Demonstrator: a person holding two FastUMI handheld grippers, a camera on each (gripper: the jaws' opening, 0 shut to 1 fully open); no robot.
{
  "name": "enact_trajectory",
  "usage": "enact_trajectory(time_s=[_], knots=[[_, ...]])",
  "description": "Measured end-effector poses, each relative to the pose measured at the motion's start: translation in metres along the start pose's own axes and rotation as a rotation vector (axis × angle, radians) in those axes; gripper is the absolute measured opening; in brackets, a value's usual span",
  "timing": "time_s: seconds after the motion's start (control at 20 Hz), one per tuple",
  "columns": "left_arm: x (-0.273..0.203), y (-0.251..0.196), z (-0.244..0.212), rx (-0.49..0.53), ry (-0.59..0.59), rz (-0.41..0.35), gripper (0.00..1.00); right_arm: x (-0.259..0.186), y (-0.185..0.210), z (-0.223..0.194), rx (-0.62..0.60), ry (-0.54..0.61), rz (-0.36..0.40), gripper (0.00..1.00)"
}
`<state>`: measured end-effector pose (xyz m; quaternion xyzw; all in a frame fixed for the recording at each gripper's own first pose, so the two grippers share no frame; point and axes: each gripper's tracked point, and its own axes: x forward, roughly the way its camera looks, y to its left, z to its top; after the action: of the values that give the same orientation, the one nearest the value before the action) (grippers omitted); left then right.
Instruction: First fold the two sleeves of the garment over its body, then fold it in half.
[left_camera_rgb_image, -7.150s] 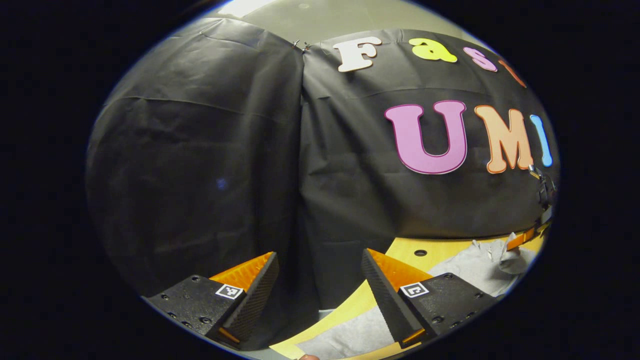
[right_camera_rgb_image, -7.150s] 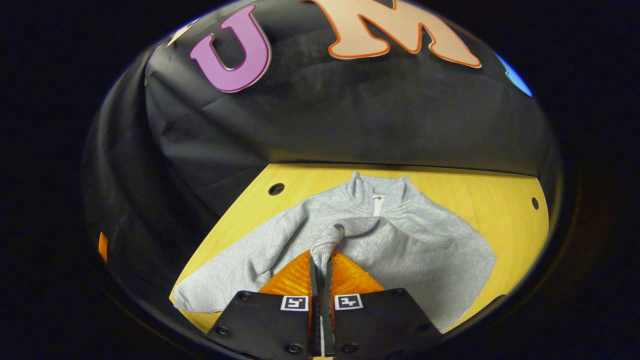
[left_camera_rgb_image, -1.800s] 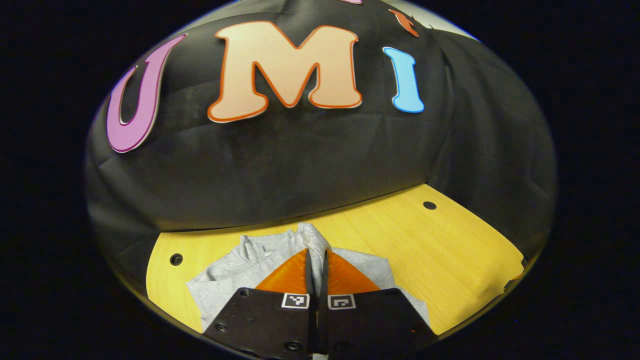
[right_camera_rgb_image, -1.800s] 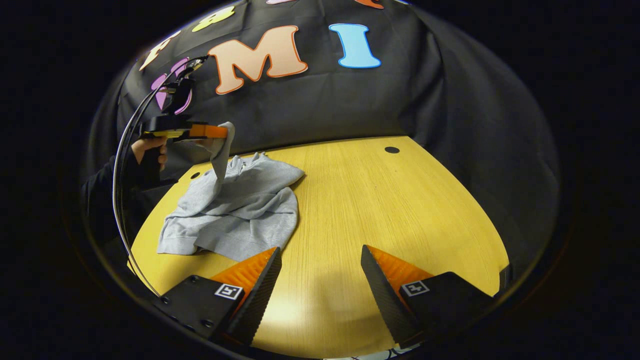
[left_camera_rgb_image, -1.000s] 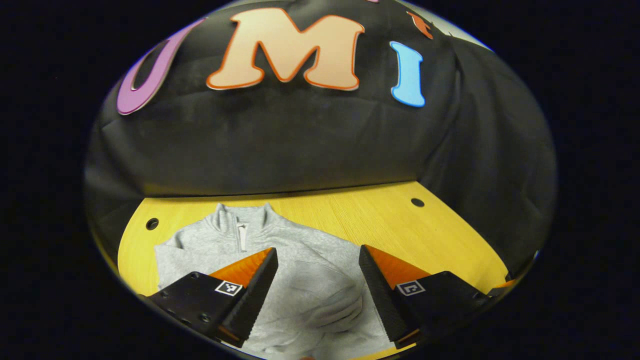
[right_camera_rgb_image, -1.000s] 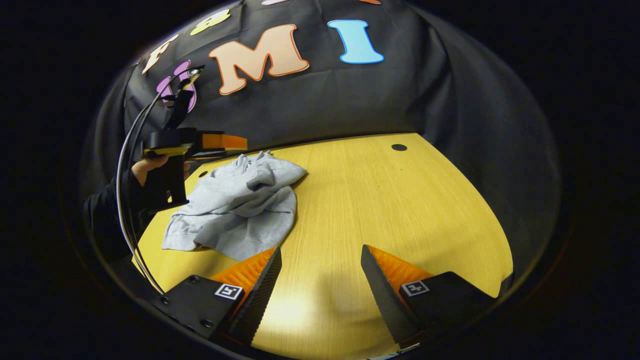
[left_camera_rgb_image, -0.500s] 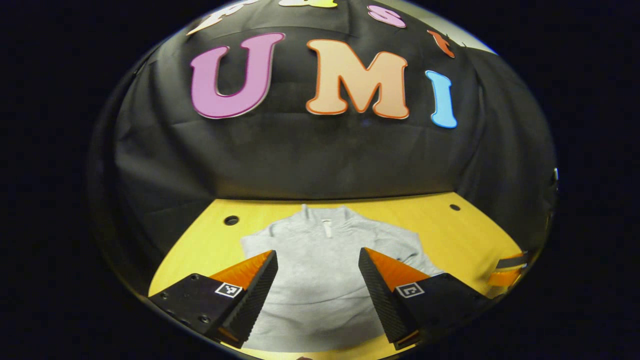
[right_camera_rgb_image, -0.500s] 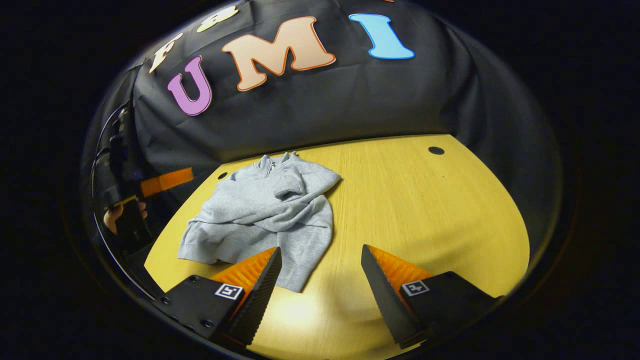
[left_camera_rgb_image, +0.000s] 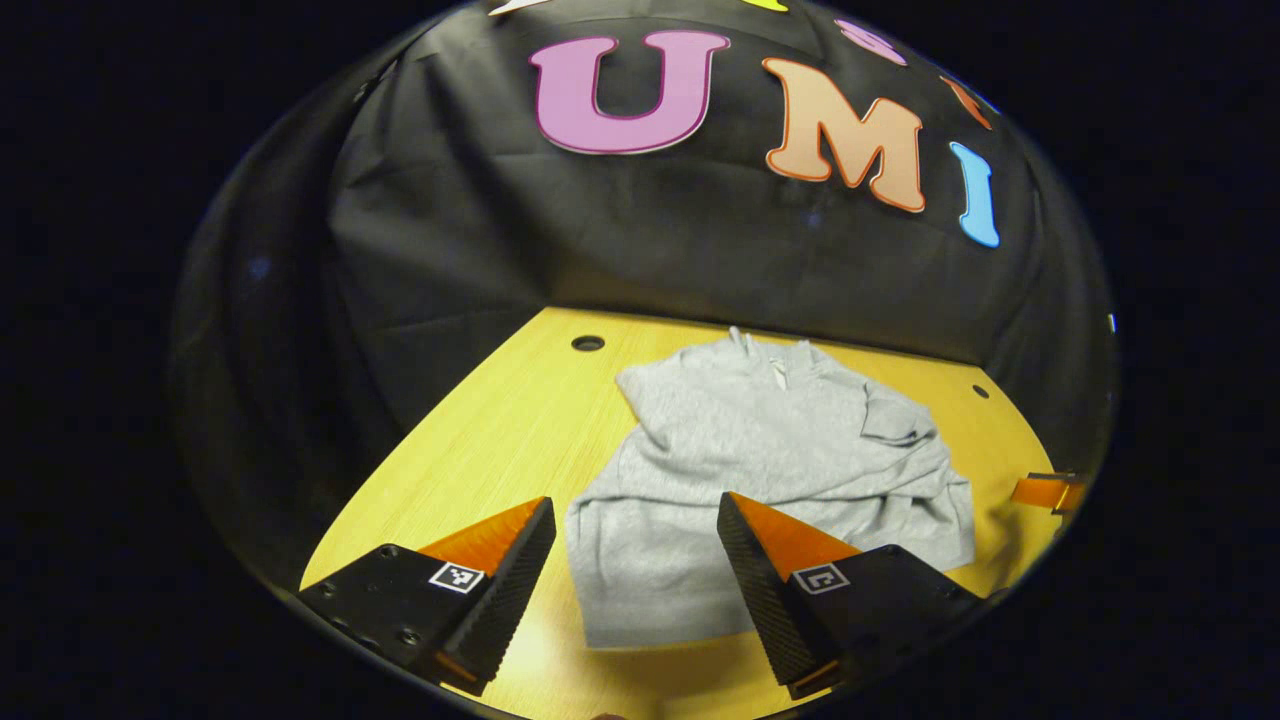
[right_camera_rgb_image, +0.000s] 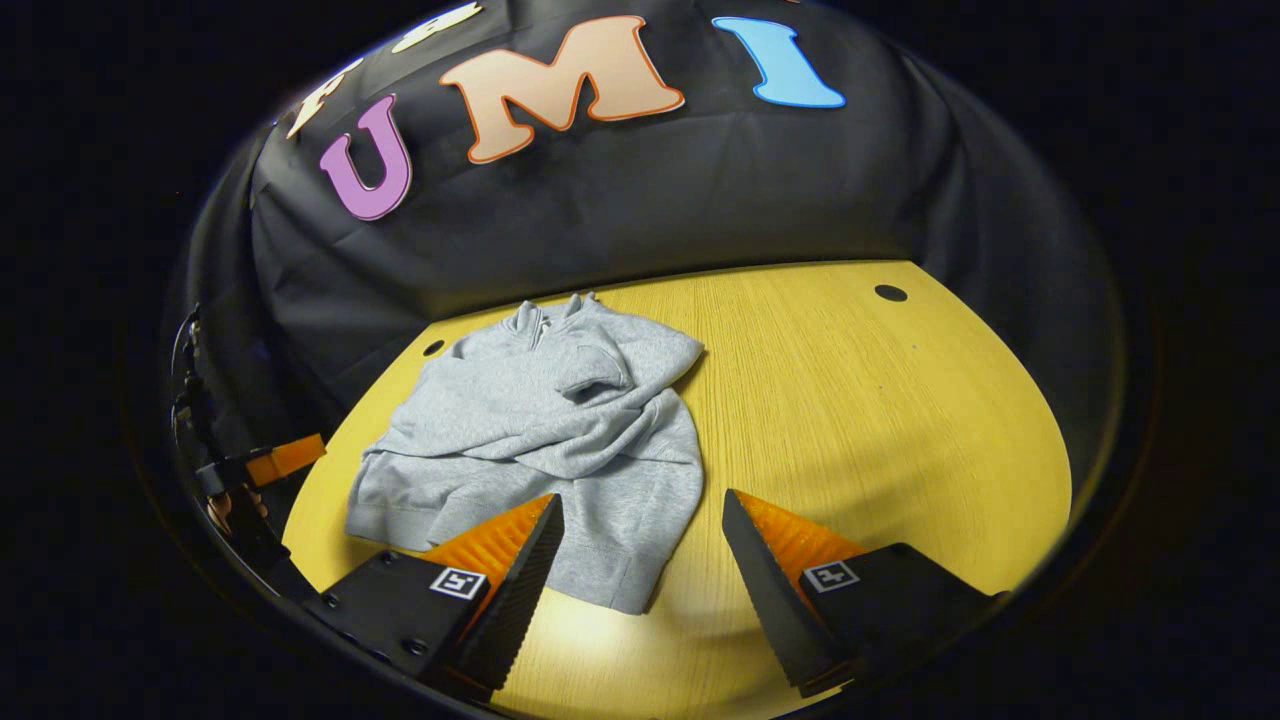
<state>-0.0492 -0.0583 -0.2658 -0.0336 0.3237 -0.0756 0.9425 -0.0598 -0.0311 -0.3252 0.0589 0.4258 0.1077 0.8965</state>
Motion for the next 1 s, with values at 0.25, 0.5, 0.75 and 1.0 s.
enact_trajectory(time_s=[0.25,0.5,0.75,1.0], knots=[[0.005,0.004,-0.052,0.011,0.102,-0.005,0.96,0.014,0.005,-0.02,-0.025,0.051,-0.026,0.99],[0.018,0.005,-0.076,0.008,0.159,-0.018,0.96,0.026,0.004,-0.04,-0.055,0.109,-0.05,0.99],[0.026,0.002,-0.093,0.006,0.193,-0.029,0.97,0.036,0.007,-0.058,-0.104,0.156,-0.055,0.96],[0.025,0.002,-0.094,0.023,0.19,-0.04,0.97,0.043,0.008,-0.066,-0.161,0.166,-0.072,0.96]])
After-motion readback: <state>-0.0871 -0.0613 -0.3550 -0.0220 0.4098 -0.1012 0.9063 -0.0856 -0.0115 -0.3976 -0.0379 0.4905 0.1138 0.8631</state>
